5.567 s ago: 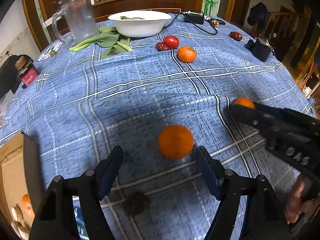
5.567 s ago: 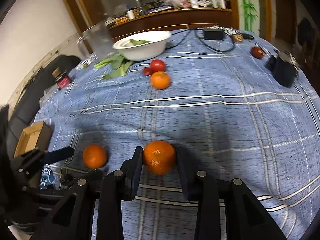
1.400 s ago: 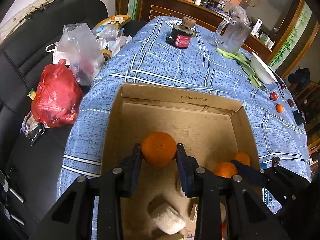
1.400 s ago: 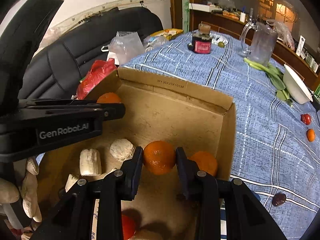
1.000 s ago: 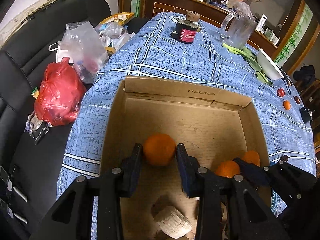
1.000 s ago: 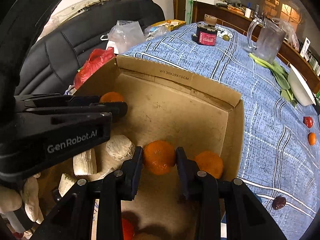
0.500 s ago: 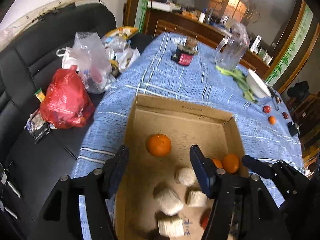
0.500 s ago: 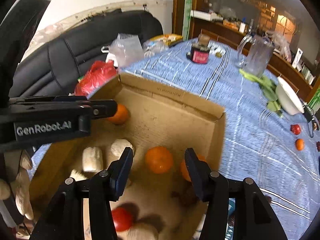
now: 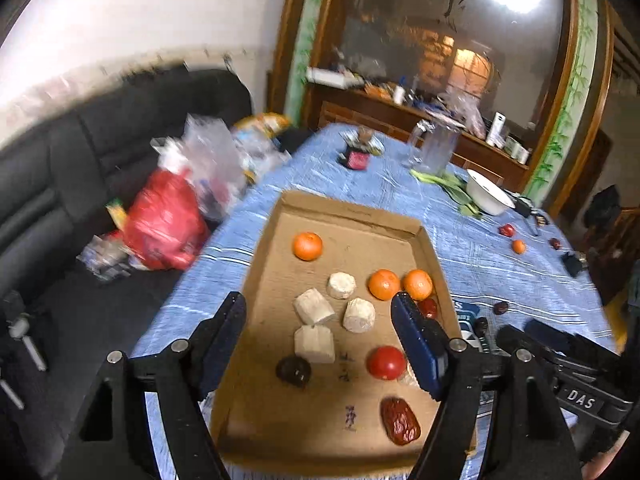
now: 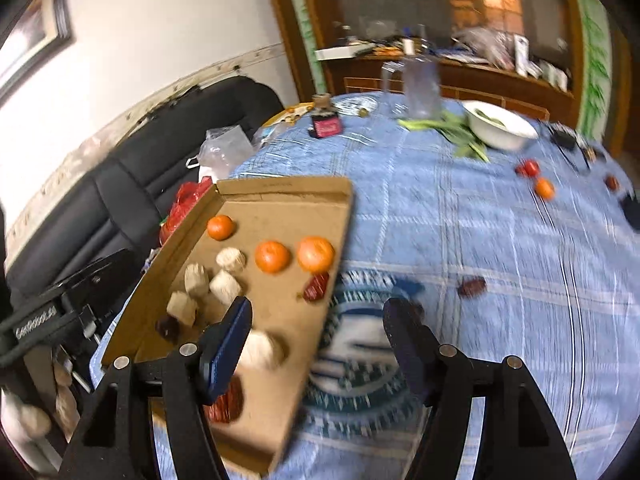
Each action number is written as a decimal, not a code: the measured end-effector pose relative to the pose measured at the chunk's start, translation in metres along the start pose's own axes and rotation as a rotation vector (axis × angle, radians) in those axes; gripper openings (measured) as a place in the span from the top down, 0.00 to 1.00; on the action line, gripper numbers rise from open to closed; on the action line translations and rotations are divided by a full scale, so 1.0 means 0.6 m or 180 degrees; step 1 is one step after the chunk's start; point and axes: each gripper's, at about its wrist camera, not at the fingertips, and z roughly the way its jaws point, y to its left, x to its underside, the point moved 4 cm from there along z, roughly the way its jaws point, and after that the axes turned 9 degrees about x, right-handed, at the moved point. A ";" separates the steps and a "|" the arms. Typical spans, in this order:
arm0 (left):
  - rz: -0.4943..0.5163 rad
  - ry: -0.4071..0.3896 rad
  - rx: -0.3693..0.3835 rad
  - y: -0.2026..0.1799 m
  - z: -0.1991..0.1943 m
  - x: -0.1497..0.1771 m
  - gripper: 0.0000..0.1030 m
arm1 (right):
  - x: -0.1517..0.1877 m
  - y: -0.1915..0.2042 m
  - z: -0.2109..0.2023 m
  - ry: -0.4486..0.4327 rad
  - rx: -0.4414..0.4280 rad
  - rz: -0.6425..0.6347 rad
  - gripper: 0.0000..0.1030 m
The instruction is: Organize fruits
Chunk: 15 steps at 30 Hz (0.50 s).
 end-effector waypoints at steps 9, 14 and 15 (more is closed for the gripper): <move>0.0618 -0.1152 -0.0722 -0.108 -0.154 0.031 0.00 | 0.058 -0.057 -0.055 -0.0062 0.0119 0.0241 0.29; 0.0514 -0.1053 -0.0521 -0.125 -0.172 0.036 0.00 | 0.074 -0.066 -0.092 -0.0186 0.0148 0.0237 0.25; 0.0436 -0.0963 -0.0434 -0.123 -0.169 0.037 0.00 | 0.079 -0.066 -0.100 -0.0216 0.0164 0.0214 0.25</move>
